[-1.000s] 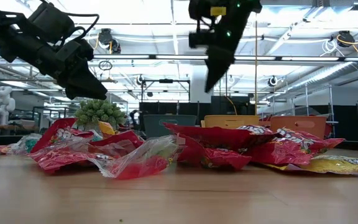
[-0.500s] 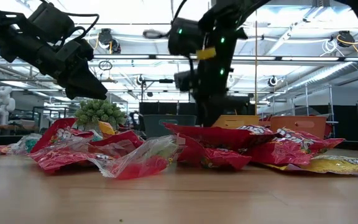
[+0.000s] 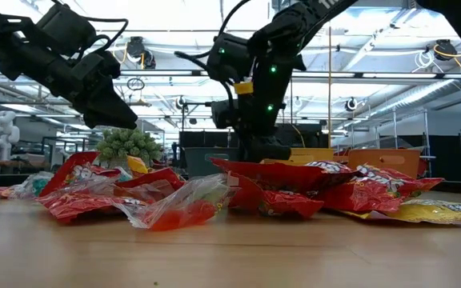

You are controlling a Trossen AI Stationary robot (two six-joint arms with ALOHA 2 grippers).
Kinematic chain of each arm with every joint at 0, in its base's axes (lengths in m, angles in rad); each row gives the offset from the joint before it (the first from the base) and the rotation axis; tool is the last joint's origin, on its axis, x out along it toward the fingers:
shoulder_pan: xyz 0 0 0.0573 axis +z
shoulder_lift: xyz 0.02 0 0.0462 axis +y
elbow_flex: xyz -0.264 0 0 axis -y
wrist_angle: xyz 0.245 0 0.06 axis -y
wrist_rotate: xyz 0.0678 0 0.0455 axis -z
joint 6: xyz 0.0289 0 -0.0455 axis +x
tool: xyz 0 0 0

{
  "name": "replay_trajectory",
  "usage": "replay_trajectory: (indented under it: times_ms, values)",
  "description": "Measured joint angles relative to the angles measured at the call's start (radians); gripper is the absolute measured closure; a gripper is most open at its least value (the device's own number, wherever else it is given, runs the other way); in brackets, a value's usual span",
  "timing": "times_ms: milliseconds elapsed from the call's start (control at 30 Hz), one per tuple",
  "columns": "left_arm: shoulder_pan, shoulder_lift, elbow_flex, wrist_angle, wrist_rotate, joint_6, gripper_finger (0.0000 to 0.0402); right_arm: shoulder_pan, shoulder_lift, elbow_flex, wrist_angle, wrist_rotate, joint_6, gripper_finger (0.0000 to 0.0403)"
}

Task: Sort candy
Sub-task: Put the orange gummy into the blue bin

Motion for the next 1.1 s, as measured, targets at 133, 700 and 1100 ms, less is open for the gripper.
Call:
replay_trajectory:
  times_ms: [133, 700, 1100]
  values:
    - [0.000, 0.000, 0.000, -0.001, 0.000, -0.001, 0.0220, -0.014, 0.004, 0.000, -0.017, -0.020, 0.000, 0.0306]
    - [0.000, 0.000, 0.000, -0.027, 0.000, -0.002, 0.0220, -0.062, 0.060, 0.000, -0.010, -0.056, -0.019, 0.0306]
    - [0.000, 0.000, 0.000, -0.027, 0.001, -0.003, 0.0220, -0.048, 0.055, 0.000, -0.019, 0.000, 0.002, 0.0394]
